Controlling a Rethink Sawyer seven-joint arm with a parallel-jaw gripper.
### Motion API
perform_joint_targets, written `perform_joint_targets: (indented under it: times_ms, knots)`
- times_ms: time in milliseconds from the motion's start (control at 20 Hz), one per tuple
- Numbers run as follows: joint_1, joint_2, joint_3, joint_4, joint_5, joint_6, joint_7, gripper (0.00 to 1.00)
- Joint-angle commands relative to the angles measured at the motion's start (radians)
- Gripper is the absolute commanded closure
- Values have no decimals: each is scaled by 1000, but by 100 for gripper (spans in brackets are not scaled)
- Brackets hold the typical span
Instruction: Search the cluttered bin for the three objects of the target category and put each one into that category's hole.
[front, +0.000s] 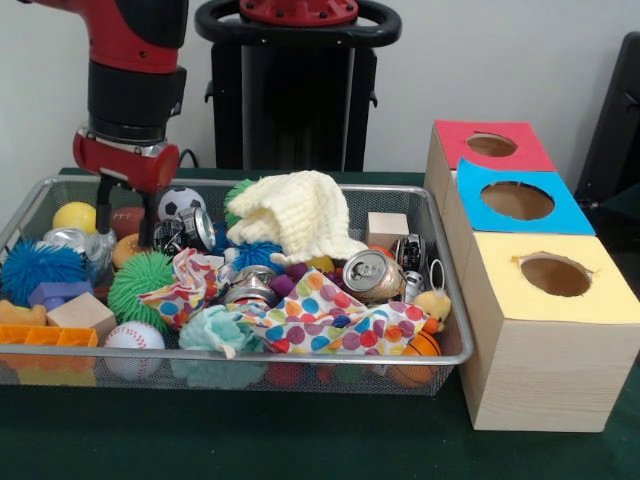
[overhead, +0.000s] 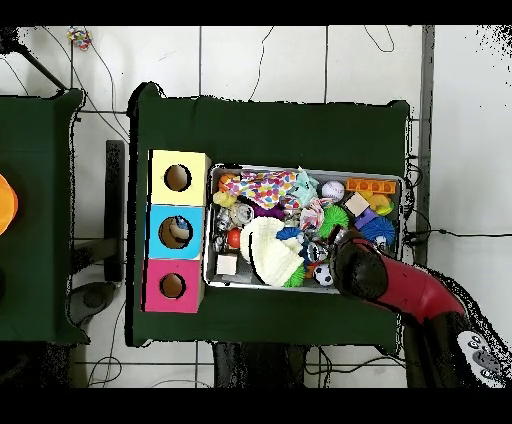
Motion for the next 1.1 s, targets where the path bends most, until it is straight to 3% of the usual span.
perform_joint_targets:
  times_ms: [50, 350, 1100]
  knots:
    - [-35, 70, 33, -70, -58, 35, 16, 0]
    - [-47, 93, 30, -89, -58, 35, 14, 0]
    - [-45, 72, 23, -96, -54, 66, 12, 0]
